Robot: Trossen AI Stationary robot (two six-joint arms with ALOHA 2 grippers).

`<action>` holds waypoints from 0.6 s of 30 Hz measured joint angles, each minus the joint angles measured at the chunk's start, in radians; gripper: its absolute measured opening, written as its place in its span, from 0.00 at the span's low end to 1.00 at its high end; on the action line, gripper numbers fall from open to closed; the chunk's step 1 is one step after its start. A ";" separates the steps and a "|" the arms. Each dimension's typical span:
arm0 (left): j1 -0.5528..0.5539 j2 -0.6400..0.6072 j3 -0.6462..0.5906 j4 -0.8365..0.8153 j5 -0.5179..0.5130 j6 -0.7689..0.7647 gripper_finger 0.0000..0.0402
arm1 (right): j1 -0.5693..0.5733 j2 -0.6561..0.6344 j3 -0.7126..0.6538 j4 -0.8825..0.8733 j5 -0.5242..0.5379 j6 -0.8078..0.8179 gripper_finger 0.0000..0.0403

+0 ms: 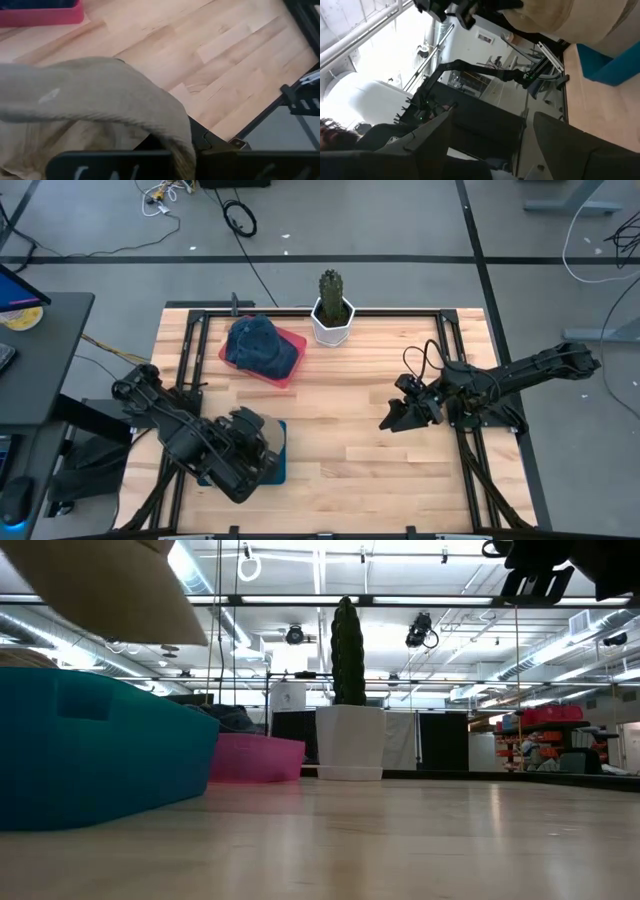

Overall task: Pick & Place hat
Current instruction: Put the brown cap into the blue bin

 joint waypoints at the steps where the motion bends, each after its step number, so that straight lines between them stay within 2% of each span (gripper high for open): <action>1: 0.000 0.008 -0.001 0.000 -0.001 -0.003 0.02 | 0.000 0.000 0.000 0.000 0.000 -0.001 0.70; 18: 0.007 0.100 -0.001 -0.001 0.098 -0.014 0.02 | 0.000 0.000 0.000 0.000 0.000 -0.011 0.70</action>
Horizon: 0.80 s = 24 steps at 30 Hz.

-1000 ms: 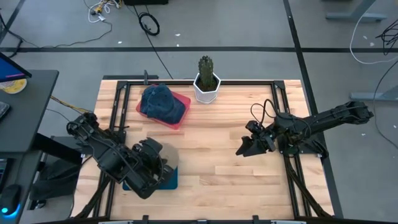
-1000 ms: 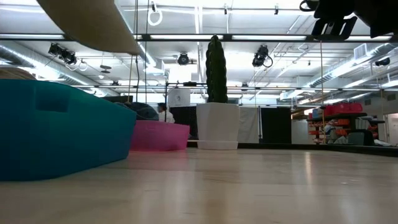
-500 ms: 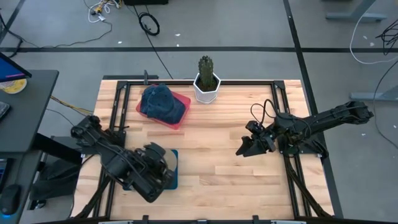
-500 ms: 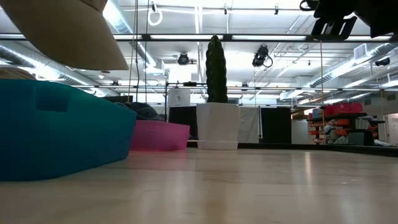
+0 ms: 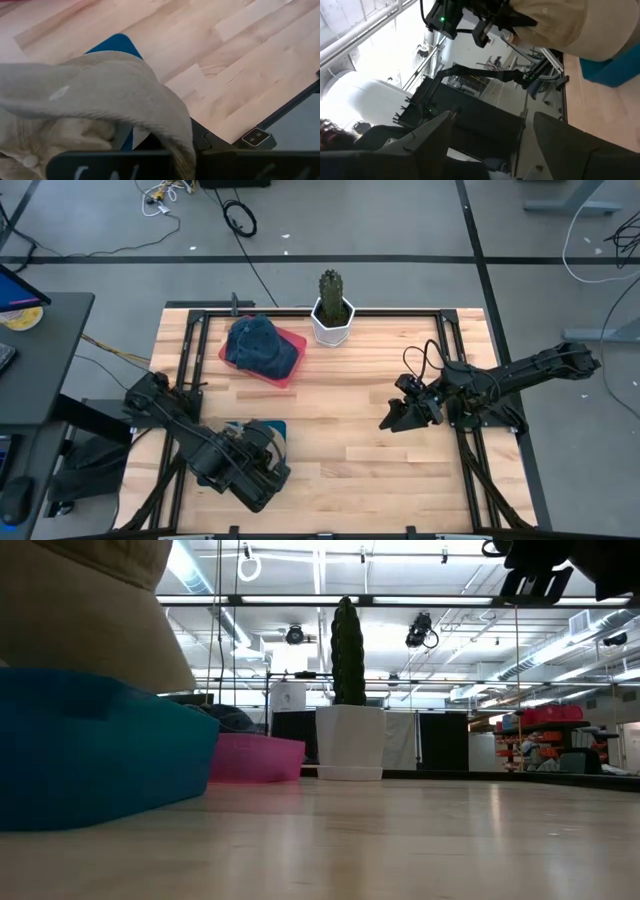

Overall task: Pick & Place hat
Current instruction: Put the brown cap into the blue bin

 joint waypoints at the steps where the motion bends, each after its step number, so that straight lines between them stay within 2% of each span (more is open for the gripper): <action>1: 0.002 0.005 0.000 0.000 0.004 -0.003 0.02 | 0.000 0.000 0.000 0.000 0.000 -0.003 0.70; 24: 0.017 0.011 0.000 0.000 0.029 -0.002 0.02 | 0.000 0.000 0.000 0.000 0.000 -0.033 0.70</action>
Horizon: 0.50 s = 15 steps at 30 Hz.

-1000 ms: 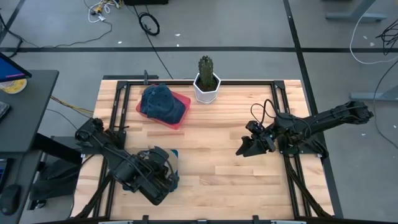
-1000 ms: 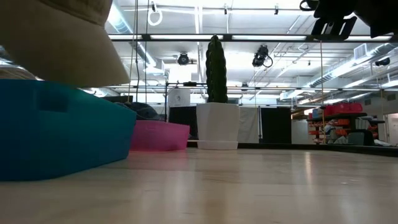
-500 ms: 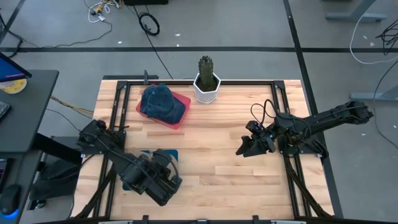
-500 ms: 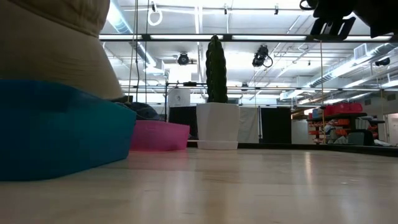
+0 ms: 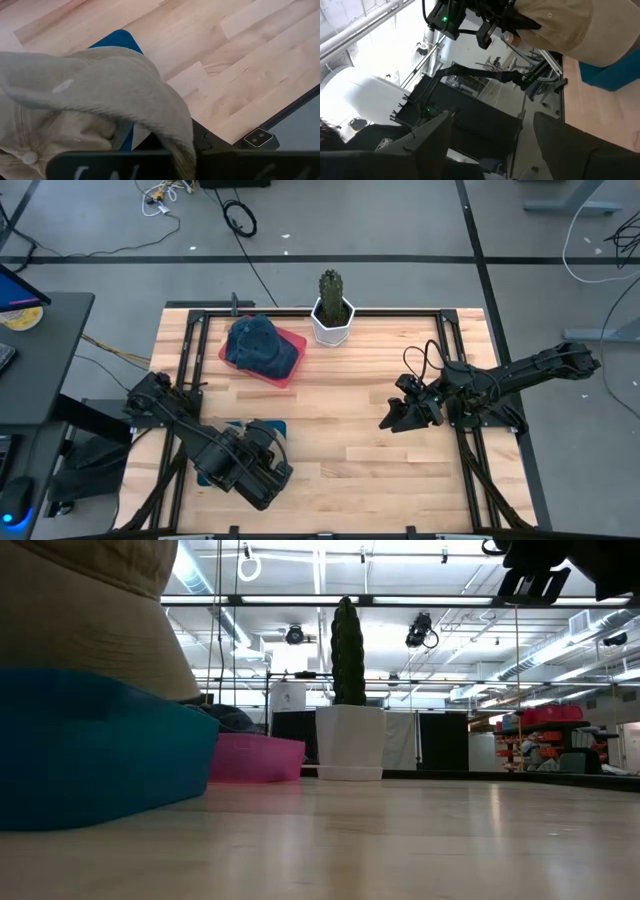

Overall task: Pick & Place hat
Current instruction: Put the brown cap into the blue bin

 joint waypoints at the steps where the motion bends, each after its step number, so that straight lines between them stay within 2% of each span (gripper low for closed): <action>1: 0.000 0.000 0.000 0.000 0.000 0.000 0.02 | 0.000 0.000 0.000 0.000 0.000 0.000 0.70; 6: 0.007 0.000 0.000 0.000 0.072 0.004 0.02 | 0.000 0.000 0.000 0.000 0.000 -0.006 0.70; 15: 0.028 0.000 0.000 0.000 0.063 -0.022 0.02 | 0.000 0.000 0.000 0.000 0.000 -0.027 0.70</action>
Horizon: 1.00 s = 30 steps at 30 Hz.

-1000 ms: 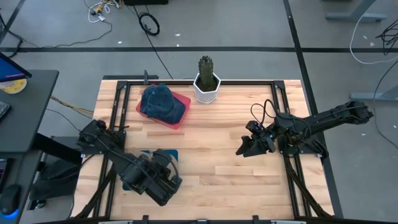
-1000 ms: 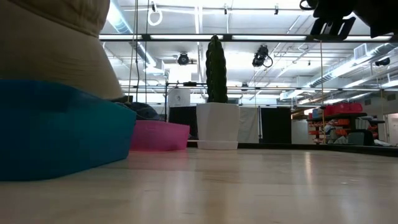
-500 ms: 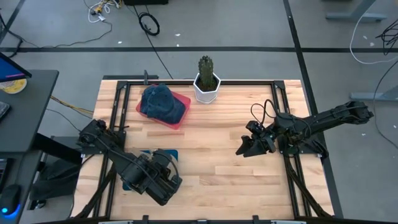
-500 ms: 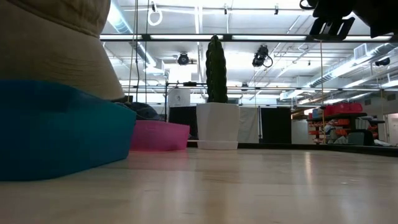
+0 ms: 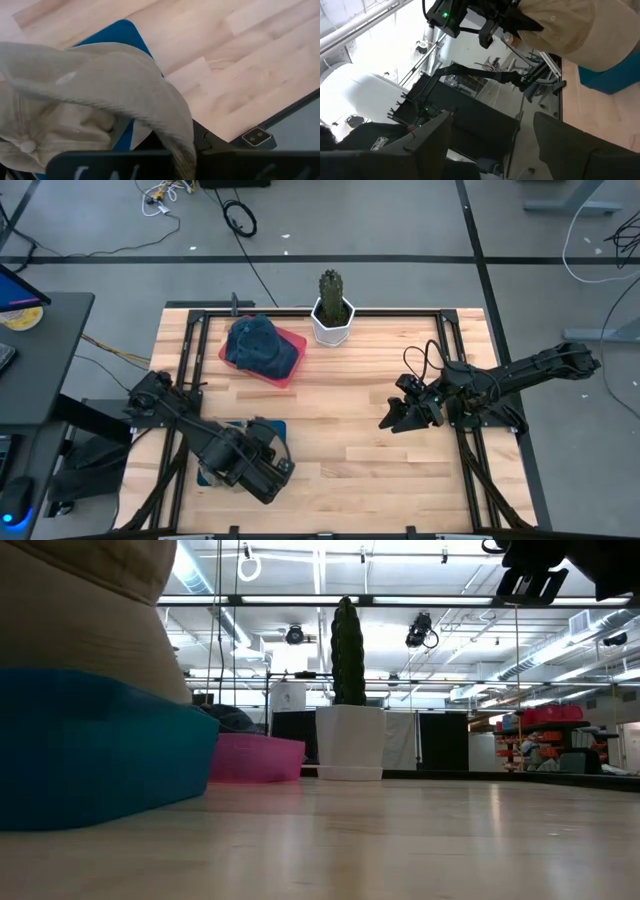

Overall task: Pick & Place hat
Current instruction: Put the brown cap into the blue bin

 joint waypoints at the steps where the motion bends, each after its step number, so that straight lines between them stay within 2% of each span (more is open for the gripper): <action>1: 0.005 0.000 -0.005 0.002 0.000 0.000 0.02 | 0.000 0.000 0.000 0.000 0.000 0.000 0.70; 5: 0.023 -0.001 -0.072 0.010 0.029 -0.008 0.02 | 0.000 0.000 0.000 0.000 0.000 0.000 0.70; 8: 0.035 -0.001 -0.137 0.083 0.084 -0.001 0.02 | 0.000 0.000 0.000 0.000 0.000 0.000 0.70; 14: 0.055 0.000 -0.237 0.246 0.042 -0.007 0.02 | 0.000 0.000 0.000 0.000 0.000 0.000 0.70; 23: 0.061 -0.002 -0.330 0.209 0.025 -0.008 0.02 | 0.000 0.000 0.000 0.000 0.026 0.011 0.70; 27: 0.024 -0.002 -0.369 0.190 0.029 -0.070 0.01 | 0.000 0.000 0.000 0.000 0.026 0.021 0.70; 30: -0.017 -0.003 -0.382 0.157 0.026 -0.179 0.02 | 0.000 0.000 0.000 0.000 0.033 0.027 0.70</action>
